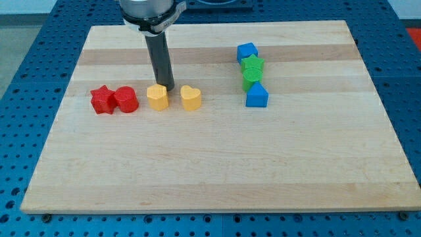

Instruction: Slide the yellow heart to the yellow hexagon

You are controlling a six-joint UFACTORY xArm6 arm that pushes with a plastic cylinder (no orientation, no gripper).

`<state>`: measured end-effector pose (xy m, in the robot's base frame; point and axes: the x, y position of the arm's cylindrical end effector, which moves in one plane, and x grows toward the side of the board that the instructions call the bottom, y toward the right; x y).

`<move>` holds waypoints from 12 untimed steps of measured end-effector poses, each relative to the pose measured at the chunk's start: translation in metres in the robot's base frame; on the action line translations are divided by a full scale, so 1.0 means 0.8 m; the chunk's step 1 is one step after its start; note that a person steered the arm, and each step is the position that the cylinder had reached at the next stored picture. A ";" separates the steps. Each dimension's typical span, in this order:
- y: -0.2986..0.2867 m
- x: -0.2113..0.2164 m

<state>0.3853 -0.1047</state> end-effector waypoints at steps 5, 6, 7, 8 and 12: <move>0.066 -0.029; 0.088 -0.029; 0.106 -0.028; 0.115 -0.016; 0.109 0.047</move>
<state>0.4227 -0.0176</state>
